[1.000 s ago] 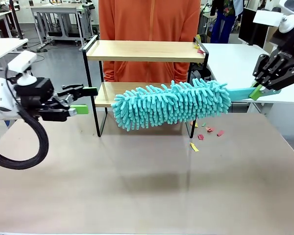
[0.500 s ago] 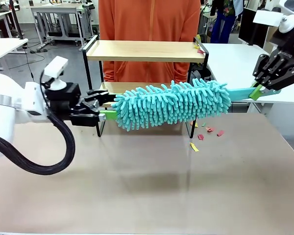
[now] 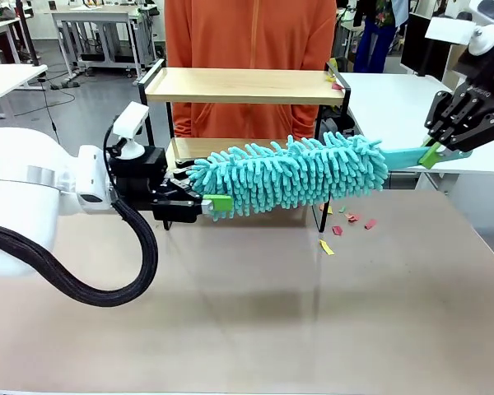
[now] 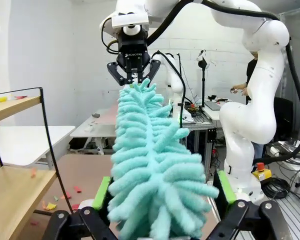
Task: Clean the shelf.
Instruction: Hand the Duster back to the human.
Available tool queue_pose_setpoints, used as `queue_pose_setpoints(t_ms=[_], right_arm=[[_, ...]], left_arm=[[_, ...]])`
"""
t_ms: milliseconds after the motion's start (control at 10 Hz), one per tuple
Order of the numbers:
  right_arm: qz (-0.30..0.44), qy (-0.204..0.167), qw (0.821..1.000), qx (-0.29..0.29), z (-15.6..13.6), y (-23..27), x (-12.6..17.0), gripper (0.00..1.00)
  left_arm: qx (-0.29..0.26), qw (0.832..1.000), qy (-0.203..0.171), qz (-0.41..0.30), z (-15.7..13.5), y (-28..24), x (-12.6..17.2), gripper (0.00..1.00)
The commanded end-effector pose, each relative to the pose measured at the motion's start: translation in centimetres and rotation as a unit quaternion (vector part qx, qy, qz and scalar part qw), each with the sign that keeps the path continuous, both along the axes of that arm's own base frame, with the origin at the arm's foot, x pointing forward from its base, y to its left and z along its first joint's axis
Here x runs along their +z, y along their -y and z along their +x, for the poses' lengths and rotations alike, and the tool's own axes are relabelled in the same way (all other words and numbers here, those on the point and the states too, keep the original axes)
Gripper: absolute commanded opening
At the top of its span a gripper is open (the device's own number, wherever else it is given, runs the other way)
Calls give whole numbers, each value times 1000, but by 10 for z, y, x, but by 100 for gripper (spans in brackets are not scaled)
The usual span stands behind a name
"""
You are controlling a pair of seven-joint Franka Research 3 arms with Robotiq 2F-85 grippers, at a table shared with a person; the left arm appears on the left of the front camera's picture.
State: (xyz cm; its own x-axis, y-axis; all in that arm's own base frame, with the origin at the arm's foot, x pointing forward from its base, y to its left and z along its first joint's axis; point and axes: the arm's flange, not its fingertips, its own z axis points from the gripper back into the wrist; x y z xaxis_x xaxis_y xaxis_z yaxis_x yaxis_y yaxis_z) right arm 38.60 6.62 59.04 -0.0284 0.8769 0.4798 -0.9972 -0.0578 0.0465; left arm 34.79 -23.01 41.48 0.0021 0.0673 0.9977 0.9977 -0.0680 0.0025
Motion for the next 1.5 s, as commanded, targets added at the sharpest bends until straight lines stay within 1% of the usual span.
queue_pose_setpoints(t_ms=[0, 400, 500, 600, 700, 900, 1000, 1100, 1200, 1400], right_arm=[[20, 1, 1000, 2, 0, 0, 1, 13], [20, 1, 1000, 2, 0, 0, 1, 13], [20, 1, 1000, 2, 0, 0, 1, 13], [20, 1, 1000, 2, 0, 0, 1, 13], [20, 1, 1000, 2, 0, 0, 1, 13], [20, 1, 1000, 2, 0, 0, 1, 13], [20, 1, 1000, 2, 0, 0, 1, 13], [20, 1, 1000, 2, 0, 0, 1, 13], [20, 1, 1000, 2, 0, 0, 1, 13], [20, 1, 1000, 2, 0, 0, 1, 13]], left_arm=[[10, 1000, -3, -10, -16, 9, 1, 100], [-12, 999, -18, -32, -15, 19, -1, 100], [-17, 999, -19, -32, -15, 18, -1, 44], [-17, 999, -18, -32, -16, 18, 0, 43], [-19, 999, -17, -33, -15, 17, 0, 0], [-21, 999, -16, -31, -15, 17, 0, 0], [-24, 999, -16, -29, -14, 17, 0, 16], [-32, 999, -14, -29, -13, 17, 0, 6], [-37, 999, -14, -30, -13, 17, 0, 0], [-45, 998, -15, -34, -10, 15, 2, 0]])
